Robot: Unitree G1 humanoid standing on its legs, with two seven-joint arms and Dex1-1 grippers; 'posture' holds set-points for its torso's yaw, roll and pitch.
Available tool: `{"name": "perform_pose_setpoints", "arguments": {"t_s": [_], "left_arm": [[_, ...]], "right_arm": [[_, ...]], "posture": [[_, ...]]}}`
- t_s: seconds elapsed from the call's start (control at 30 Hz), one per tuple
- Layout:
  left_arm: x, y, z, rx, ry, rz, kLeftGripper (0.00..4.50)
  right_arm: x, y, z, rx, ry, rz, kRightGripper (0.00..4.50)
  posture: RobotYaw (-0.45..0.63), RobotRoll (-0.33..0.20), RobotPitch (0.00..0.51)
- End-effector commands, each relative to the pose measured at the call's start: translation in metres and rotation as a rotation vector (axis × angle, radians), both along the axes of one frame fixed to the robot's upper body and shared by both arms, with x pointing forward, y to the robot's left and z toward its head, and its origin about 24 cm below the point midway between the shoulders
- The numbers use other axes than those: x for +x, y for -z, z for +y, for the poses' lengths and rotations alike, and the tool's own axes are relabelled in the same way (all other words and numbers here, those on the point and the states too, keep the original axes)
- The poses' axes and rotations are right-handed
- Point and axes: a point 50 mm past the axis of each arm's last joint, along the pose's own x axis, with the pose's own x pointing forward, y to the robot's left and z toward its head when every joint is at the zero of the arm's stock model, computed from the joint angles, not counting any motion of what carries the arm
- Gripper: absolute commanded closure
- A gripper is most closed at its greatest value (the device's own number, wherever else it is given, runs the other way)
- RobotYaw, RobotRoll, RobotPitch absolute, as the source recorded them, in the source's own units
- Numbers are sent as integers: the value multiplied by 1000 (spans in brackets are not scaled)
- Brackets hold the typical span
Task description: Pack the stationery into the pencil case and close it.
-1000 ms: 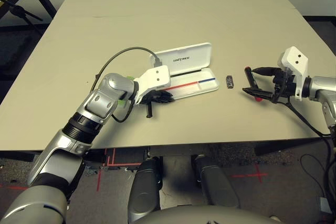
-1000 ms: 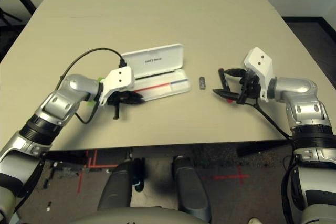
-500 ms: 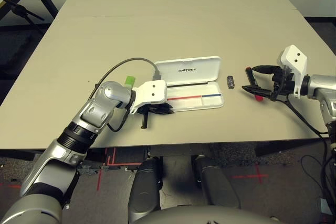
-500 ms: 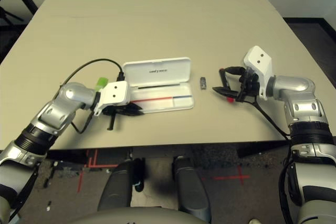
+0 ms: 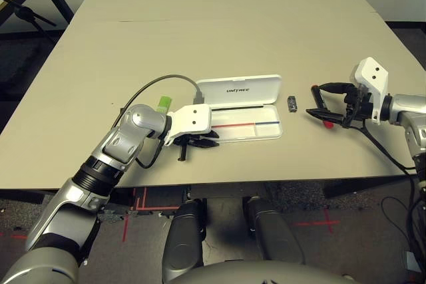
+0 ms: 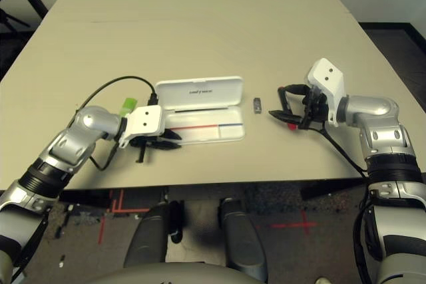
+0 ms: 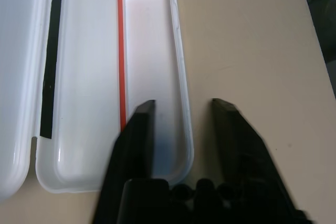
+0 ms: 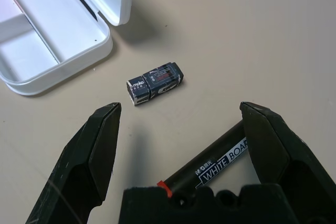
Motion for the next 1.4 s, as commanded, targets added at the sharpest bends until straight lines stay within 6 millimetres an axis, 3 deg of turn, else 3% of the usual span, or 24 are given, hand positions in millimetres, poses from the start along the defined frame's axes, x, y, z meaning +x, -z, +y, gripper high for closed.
{"name": "perform_pose_setpoints", "arguments": {"t_s": [0.03, 0.1, 0.13, 0.37, 0.63, 0.8, 1.07, 1.23, 1.4], "left_arm": [[-3, -11, 5, -34, -22, -15, 968], [-4, -20, 9, -57, -36, -21, 110], [-5, -24, 12, -69, -43, -23, 11], [-13, -54, 26, -172, -84, -60, 11], [-19, -61, 29, -190, -91, -73, 11], [-17, -60, 28, -186, -88, -79, 11], [-16, -54, 24, -176, -68, -74, 11], [-16, -51, 20, -177, -53, -72, 11], [-17, -49, 16, -178, -41, -71, 11]], "right_arm": [[1, 5, 3, -11, -18, 24, 0], [2, 5, 4, -8, -18, 27, 0], [3, 5, 4, -7, -19, 27, 0], [4, -5, 5, 46, -41, 22, 0], [-1, -31, 3, 137, -3, 14, 0], [-8, -51, 3, 248, 215, 162, 0], [-24, -77, 5, 178, 523, 329, 0], [-31, -73, 4, 94, 596, 363, 0], [-34, -49, -1, 66, 633, 446, 0]], "posture": [[-69, 0, 167], [-59, 0, 160], [-52, 0, 155], [-24, 0, 141], [-20, 0, 137], [-36, 0, 138], [-62, 0, 148], [-68, 0, 151], [-62, 0, 153]]}}
